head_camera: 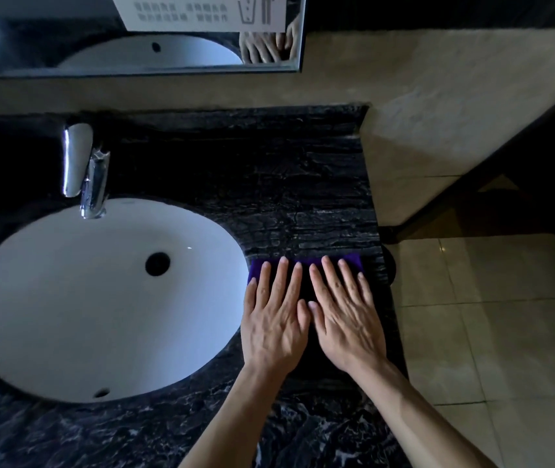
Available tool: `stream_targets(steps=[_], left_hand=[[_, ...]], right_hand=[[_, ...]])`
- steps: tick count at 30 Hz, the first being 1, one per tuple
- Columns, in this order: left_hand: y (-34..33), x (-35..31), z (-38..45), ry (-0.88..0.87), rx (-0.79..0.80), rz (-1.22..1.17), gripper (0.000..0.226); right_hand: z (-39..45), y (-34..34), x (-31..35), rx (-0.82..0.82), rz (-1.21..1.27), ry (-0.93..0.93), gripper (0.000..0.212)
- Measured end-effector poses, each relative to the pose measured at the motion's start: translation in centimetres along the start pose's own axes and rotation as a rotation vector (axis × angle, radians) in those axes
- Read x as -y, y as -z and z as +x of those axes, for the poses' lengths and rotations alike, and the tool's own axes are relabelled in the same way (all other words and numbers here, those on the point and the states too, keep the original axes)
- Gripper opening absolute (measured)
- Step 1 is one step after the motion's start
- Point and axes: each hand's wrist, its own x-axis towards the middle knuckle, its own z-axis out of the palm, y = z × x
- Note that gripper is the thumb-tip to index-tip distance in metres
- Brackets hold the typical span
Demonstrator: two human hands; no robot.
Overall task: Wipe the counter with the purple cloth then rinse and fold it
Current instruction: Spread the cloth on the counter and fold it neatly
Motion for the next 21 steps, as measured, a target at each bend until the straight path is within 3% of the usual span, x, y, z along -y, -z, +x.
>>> stream_targets(steps=[15, 21], left_hand=[[1.4, 3.0, 17.9, 0.040, -0.008, -0.017, 0.062], [1.5, 3.7, 21.5, 0.031, -0.041, -0.009, 0.060]], right_hand=[[17.8, 1.0, -1.4, -0.019, 0.011, -0.003, 0.060], [21.7, 1.0, -1.7, -0.024, 0.011, -0.017, 0.060]])
